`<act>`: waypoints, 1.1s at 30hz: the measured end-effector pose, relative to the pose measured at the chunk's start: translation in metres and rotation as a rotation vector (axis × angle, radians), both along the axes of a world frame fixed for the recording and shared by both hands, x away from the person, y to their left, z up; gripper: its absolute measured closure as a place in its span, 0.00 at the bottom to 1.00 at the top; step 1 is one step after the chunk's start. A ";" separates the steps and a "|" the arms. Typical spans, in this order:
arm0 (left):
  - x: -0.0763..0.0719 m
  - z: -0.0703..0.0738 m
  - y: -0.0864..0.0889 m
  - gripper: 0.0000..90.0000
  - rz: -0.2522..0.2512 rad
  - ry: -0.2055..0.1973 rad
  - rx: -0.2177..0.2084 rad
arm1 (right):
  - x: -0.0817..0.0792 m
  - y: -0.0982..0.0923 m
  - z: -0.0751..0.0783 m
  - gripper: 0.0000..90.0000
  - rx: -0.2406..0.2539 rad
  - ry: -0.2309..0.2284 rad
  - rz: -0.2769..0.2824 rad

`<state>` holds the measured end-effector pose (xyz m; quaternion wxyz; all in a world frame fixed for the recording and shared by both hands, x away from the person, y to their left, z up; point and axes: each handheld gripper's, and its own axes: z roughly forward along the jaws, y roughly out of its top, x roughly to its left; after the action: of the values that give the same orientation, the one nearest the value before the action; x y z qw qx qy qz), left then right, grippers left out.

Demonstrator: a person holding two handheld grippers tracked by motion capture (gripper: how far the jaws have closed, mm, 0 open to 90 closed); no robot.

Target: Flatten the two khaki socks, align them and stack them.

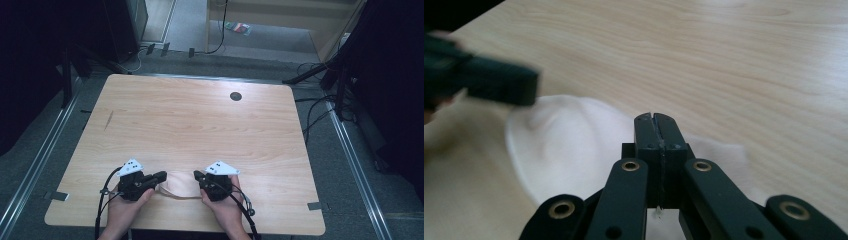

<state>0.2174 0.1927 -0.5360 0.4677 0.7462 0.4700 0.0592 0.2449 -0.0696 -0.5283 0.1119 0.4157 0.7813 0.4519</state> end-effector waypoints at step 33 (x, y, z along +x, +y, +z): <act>0.018 -0.016 0.000 0.86 0.063 -0.016 0.090 | -0.005 -0.043 -0.015 1.00 -0.101 0.105 -0.046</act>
<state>0.2352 0.1929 -0.5518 0.4355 0.7508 0.4863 0.1009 0.2398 -0.1131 -0.5438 0.1023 0.4506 0.7981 0.3867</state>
